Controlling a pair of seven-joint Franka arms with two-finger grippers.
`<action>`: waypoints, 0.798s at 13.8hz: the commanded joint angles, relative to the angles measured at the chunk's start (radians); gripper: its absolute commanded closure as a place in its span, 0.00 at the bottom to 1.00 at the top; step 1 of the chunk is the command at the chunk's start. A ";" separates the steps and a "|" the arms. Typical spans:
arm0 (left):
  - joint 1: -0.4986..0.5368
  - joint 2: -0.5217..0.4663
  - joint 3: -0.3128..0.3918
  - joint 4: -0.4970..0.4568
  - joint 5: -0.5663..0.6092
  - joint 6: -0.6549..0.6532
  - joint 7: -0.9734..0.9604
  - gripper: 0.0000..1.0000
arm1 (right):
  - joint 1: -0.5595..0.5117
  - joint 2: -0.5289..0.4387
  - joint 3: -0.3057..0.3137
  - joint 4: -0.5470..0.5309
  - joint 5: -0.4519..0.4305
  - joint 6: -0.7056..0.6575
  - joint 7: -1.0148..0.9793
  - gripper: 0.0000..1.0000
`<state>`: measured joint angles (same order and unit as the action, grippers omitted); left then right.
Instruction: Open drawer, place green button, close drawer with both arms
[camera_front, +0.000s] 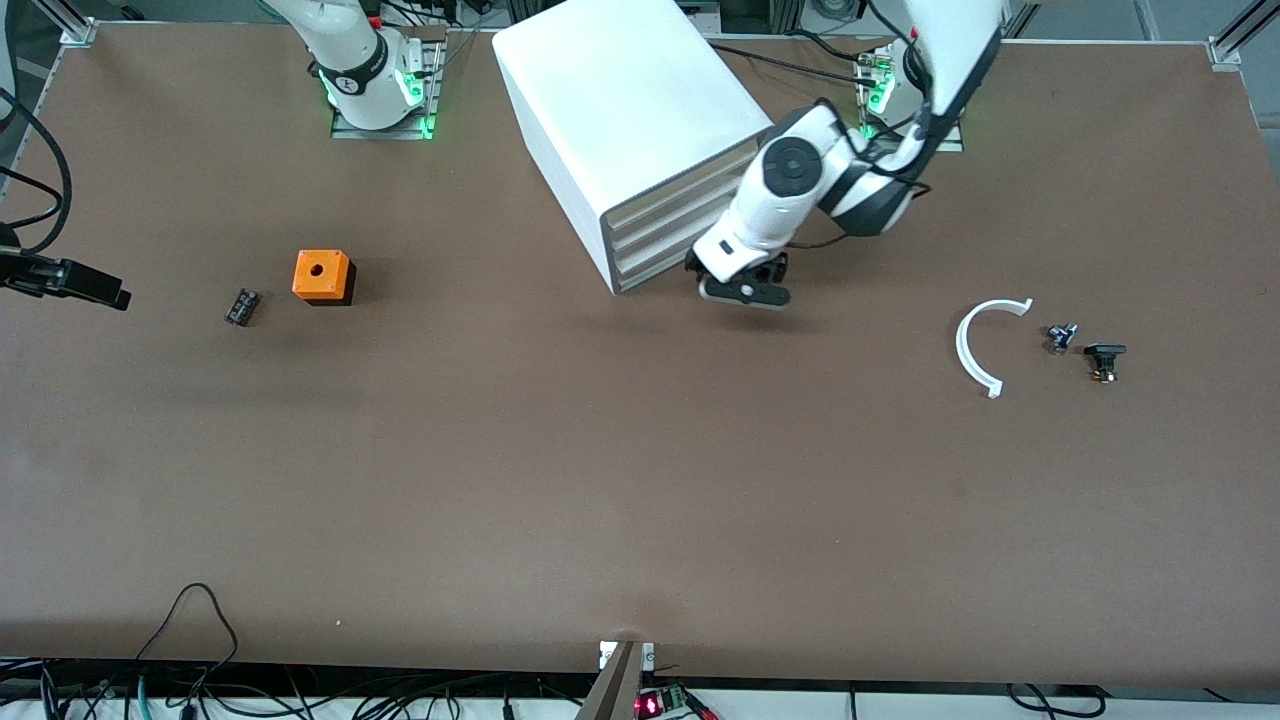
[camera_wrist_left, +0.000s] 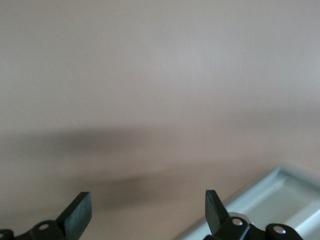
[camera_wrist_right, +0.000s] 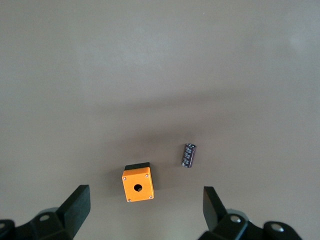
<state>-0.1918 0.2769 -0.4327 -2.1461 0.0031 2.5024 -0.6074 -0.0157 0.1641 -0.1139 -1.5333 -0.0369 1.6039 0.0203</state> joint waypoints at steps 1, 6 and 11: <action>0.136 -0.151 0.012 0.015 -0.009 -0.020 0.017 0.00 | 0.000 -0.107 -0.001 -0.135 0.014 0.045 -0.013 0.00; 0.157 -0.343 0.144 0.154 -0.009 -0.371 0.252 0.00 | 0.000 -0.193 -0.001 -0.260 0.008 0.122 -0.019 0.00; 0.150 -0.410 0.322 0.348 -0.003 -0.710 0.634 0.00 | 0.000 -0.239 0.000 -0.320 0.009 0.152 -0.022 0.00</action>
<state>-0.0288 -0.1244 -0.1499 -1.8593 0.0031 1.8907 -0.0933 -0.0141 -0.0360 -0.1140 -1.8072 -0.0369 1.7263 0.0195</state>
